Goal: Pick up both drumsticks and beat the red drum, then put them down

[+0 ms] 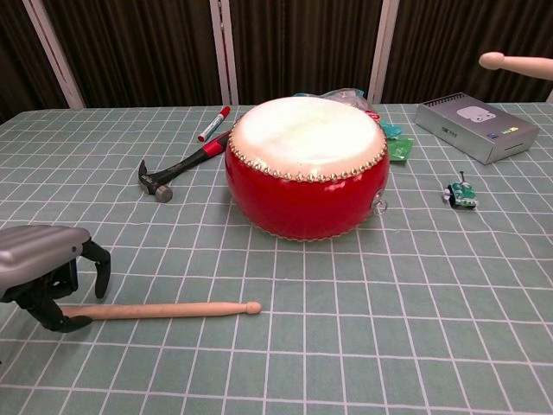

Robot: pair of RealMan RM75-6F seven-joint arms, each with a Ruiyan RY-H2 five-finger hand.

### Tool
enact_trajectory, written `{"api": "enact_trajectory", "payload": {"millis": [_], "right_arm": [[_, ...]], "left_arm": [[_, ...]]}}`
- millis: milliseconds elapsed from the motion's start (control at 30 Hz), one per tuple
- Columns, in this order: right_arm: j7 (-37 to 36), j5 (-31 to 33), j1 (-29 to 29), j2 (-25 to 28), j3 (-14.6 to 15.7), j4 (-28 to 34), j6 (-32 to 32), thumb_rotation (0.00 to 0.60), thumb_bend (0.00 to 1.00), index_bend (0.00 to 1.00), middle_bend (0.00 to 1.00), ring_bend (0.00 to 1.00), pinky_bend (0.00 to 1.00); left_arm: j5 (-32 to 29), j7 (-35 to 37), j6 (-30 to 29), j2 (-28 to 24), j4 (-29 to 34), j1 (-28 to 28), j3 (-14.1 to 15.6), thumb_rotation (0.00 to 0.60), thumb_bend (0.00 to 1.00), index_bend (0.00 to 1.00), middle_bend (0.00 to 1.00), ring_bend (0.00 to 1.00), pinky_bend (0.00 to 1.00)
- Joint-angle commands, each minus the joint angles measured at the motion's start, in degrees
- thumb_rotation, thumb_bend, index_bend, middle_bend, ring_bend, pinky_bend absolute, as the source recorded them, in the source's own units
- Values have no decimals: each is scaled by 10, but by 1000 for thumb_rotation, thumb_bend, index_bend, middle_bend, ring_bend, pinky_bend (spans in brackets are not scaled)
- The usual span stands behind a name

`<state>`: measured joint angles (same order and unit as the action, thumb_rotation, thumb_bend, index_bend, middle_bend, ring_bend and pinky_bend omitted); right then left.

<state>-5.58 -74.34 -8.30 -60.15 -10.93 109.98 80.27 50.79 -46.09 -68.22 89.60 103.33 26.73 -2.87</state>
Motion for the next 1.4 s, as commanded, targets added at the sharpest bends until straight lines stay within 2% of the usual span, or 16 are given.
{"api": "enact_trajectory", "payload": {"millis": [33, 433, 500, 567, 667, 833, 1033, 1233, 1400], "right_arm": [[1, 1, 0, 0, 0, 0, -1, 600, 766, 881, 1000, 1000, 1000], [1, 4, -1, 2, 2, 1, -4, 600, 766, 881, 1000, 1000, 1000], [2, 4, -1, 2, 2, 2, -5, 600, 766, 881, 1000, 1000, 1000], [3, 4, -1, 3, 2, 3, -5, 600, 766, 881, 1000, 1000, 1000], [2, 3, 0, 4, 3, 4, -3, 600, 766, 881, 1000, 1000, 1000], [4, 8, -1, 2, 2, 1, -5, 600, 766, 881, 1000, 1000, 1000], [5, 13, -1, 3, 1, 3, -5, 600, 766, 881, 1000, 1000, 1000], [16, 20, -3, 1, -2, 6, -3, 600, 767, 881, 1000, 1000, 1000], [22, 37, -10, 5, -14, 10, -9, 600, 766, 881, 1000, 1000, 1000]], "left_arm": [[-4, 2, 0, 6, -6, 3, 1, 600, 257, 493, 1000, 1000, 1000], [-17, 3, -1, 27, -27, 12, 11, 600, 329, 531, 1000, 1000, 1000], [-17, 3, -1, 28, -27, 13, 13, 600, 373, 572, 1000, 1000, 1000], [-17, 4, -2, 27, -28, 14, 15, 600, 444, 673, 1000, 1000, 1000], [-11, 11, -8, 28, -25, 14, 13, 600, 489, 757, 1000, 1000, 1000], [28, 48, -26, 13, -6, 5, 8, 600, 505, 771, 1000, 1000, 1000], [133, 148, -63, -48, 44, -15, -5, 600, 512, 776, 1000, 1000, 1000], [208, 257, -88, -106, 80, -29, -32, 600, 513, 779, 1000, 1000, 1000], [231, 293, -102, -138, 102, -28, -60, 600, 513, 780, 1000, 1000, 1000]]}}
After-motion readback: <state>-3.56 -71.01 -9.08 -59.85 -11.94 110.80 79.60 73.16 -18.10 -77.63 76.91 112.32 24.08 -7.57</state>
